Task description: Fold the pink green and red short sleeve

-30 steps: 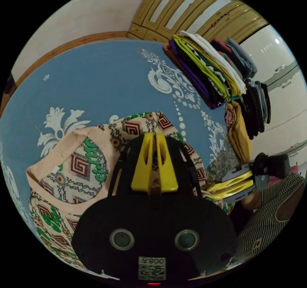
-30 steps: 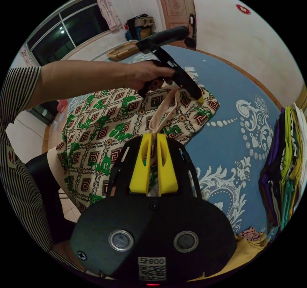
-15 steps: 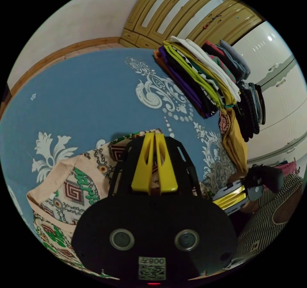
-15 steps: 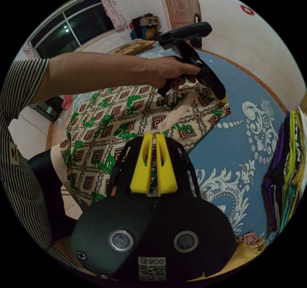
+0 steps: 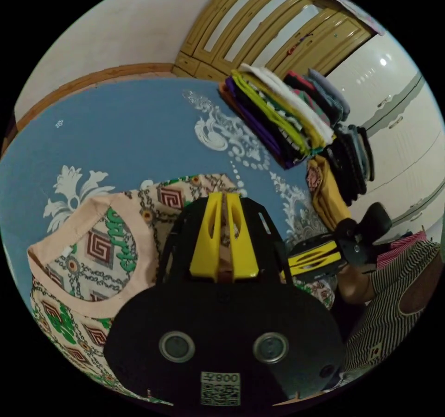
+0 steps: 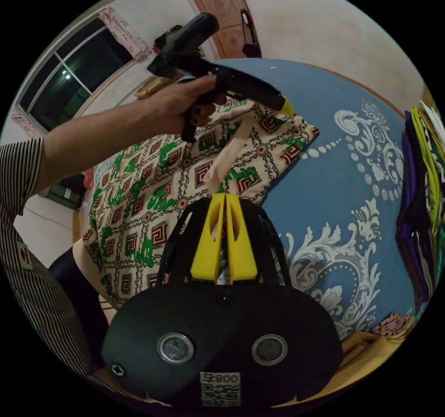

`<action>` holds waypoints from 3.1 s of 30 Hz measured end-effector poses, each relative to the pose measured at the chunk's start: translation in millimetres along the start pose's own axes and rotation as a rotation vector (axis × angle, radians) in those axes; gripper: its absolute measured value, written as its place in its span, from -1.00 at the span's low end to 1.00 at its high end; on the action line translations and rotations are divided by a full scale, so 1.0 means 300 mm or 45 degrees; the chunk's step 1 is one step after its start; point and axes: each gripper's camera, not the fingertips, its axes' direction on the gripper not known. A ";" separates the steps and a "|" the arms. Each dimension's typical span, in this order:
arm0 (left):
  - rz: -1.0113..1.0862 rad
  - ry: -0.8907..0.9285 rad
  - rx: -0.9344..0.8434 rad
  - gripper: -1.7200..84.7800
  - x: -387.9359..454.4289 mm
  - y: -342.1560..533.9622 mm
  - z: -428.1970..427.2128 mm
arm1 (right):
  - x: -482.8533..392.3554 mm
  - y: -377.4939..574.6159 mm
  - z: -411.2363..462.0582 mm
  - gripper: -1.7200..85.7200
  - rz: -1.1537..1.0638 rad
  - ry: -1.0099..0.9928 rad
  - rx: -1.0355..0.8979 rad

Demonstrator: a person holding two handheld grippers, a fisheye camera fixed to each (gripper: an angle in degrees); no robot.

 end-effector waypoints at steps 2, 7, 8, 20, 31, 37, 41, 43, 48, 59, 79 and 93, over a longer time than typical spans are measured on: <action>0.000 -0.075 -0.087 -0.94 0.002 0.063 -0.039 | -0.030 -0.031 0.005 -0.96 0.001 0.013 0.001; -0.078 0.017 0.165 -0.92 -0.004 0.228 -0.311 | -0.140 -0.117 -0.030 -0.96 0.019 0.149 0.137; -0.107 0.030 0.224 -0.91 -0.006 0.300 -0.393 | -0.155 -0.127 -0.037 -0.96 0.022 0.168 0.167; -1.149 -0.330 0.640 -0.77 -0.227 1.402 -1.228 | -0.523 -0.445 0.079 -0.96 -0.152 0.044 0.196; -1.273 -0.069 0.853 -0.80 -0.406 1.736 -1.521 | -0.947 -1.162 0.298 -0.86 -0.417 -0.137 0.082; -1.209 -0.059 0.916 -0.90 -0.406 1.856 -1.631 | -1.161 -1.561 0.521 -0.83 -0.518 -0.139 -0.068; -1.195 -0.016 0.947 -0.93 -0.394 1.925 -1.699 | -1.285 -1.778 0.634 -0.82 -0.585 -0.110 -0.115; -1.190 0.014 0.960 -0.93 -0.389 1.950 -1.723 | -1.362 -1.907 0.717 -0.82 -0.629 -0.069 -0.173; -1.181 0.025 0.962 -0.94 -0.357 1.994 -1.777 | -1.480 -2.090 0.873 -0.82 -0.680 -0.018 -0.292; -1.181 0.008 0.945 -0.94 -0.238 2.025 -1.824 | -1.519 -2.330 1.001 -0.94 -0.649 0.035 -0.333; -0.445 -0.493 0.331 -0.92 0.271 1.604 -1.617 | -0.871 -2.342 0.863 -0.94 -0.090 -0.585 -0.166; -0.398 -0.401 0.250 -0.82 0.397 1.507 -1.460 | -0.771 -2.312 0.821 -0.95 -0.073 -0.442 -0.050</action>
